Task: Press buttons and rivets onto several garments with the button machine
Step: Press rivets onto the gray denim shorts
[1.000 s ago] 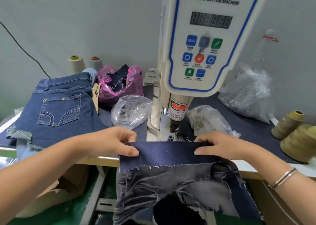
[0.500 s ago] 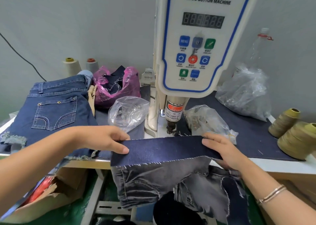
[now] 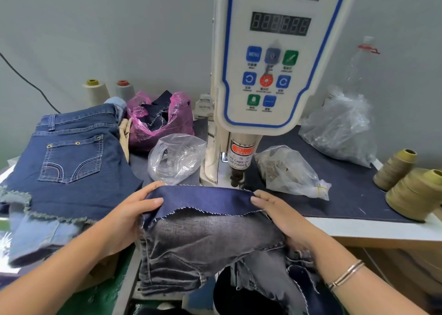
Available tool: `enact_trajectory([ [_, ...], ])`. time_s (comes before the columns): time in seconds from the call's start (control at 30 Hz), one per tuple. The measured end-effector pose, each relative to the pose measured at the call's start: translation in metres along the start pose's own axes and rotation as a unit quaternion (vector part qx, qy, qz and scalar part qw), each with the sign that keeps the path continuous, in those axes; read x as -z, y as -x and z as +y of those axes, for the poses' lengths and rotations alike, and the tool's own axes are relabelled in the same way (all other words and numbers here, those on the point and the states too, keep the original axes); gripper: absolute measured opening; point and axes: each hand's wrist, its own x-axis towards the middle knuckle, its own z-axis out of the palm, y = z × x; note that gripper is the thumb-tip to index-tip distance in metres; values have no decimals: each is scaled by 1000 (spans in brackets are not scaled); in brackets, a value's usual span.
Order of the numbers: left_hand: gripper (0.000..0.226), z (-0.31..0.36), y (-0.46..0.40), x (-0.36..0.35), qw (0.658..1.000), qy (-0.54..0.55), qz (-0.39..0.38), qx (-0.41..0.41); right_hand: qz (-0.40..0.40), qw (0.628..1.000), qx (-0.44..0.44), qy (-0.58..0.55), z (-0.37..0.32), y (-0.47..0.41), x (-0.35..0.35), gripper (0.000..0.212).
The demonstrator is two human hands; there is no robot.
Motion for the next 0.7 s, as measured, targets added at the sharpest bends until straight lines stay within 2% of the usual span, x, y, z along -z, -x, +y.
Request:
enact_trajectory([
  [0.03, 33, -3, 0, 0, 1000, 6, 18, -3, 9, 1000, 8, 8, -1, -2, -2, 34],
  [0.1, 28, -4, -4, 2, 998, -3, 62, -11, 29, 999, 23, 16, -6, -5, -5, 28],
  [0.2, 37, 0, -10, 8, 993, -24, 107, -37, 32, 999, 32, -4, -12, -11, -9, 32],
  [0.33, 20, -4, -11, 17, 988, 7, 141, -60, 14, 998, 9, -63, -13, -15, -15, 47],
  [0.47, 20, -7, -11, 18, 988, 35, 130, -76, 46, 995, 15, -92, -9, -19, -18, 37],
  [0.57, 23, -8, -12, 17, 982, 91, 153, -69, 65, 992, 11, -108, -5, -21, -21, 24],
  [0.7, 28, -11, -15, 15, 970, 121, 194, -88, 96, 986, 40, -128, 0, -22, -21, 20],
])
